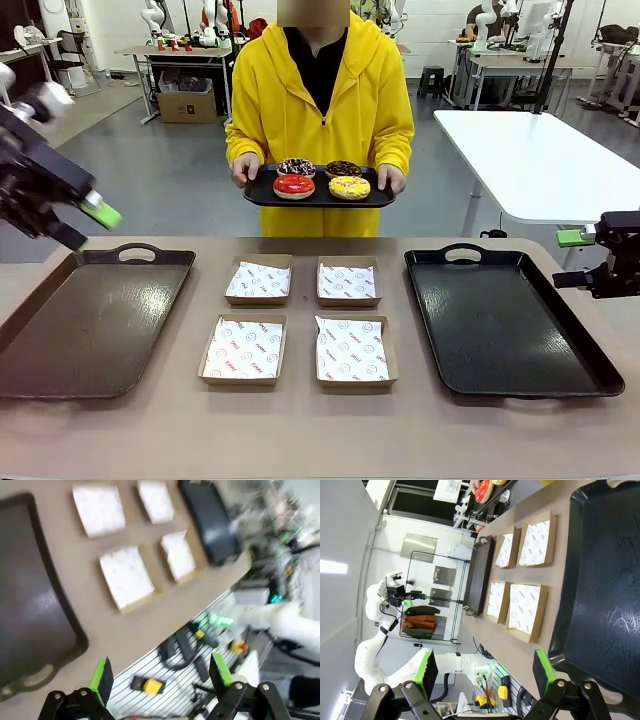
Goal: Individually package the donuts and arrange them on the tray.
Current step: Pick up one Paper togo box.
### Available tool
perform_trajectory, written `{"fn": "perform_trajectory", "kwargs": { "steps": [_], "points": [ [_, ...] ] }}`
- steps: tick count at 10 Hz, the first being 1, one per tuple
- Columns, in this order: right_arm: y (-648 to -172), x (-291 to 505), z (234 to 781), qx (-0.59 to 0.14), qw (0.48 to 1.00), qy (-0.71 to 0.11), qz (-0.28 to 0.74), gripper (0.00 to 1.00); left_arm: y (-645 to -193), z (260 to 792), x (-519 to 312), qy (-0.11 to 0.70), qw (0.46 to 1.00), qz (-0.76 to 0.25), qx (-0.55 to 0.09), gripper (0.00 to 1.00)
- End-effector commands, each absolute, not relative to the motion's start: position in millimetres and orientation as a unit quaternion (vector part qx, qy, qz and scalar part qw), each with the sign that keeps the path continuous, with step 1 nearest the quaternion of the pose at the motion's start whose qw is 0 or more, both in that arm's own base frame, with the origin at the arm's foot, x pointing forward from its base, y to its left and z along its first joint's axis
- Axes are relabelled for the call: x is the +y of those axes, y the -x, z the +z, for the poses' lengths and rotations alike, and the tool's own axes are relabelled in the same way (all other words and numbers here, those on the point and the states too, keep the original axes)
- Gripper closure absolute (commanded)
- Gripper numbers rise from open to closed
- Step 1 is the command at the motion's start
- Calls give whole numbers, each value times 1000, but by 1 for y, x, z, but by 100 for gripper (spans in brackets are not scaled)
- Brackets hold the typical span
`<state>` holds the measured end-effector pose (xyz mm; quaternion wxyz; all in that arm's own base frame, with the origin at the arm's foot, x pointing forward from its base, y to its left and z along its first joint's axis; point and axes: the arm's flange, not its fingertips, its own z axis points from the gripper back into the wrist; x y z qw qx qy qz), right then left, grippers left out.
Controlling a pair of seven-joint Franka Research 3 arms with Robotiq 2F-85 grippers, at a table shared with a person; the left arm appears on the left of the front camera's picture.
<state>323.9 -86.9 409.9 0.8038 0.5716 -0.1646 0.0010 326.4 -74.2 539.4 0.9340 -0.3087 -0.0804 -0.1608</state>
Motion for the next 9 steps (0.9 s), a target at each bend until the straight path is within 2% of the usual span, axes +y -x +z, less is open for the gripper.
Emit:
{"fn": "perform_trajectory", "kwargs": {
  "steps": [1,4,7,9],
  "points": [
    [-325,-87,410,-170,798,-578,3,0,-332,511,-115,231,953,-187,-58,0],
    [-325,-87,410,-170,798,-578,3,0,-338,475,-181,143,965,-211,-66,0],
    [-325,-87,410,-170,798,-578,3,0,-356,442,-214,57,977,-189,-83,0],
    [-325,-87,410,-170,798,-578,3,0,-364,413,-228,7,982,-176,-70,0]
  ]
}}
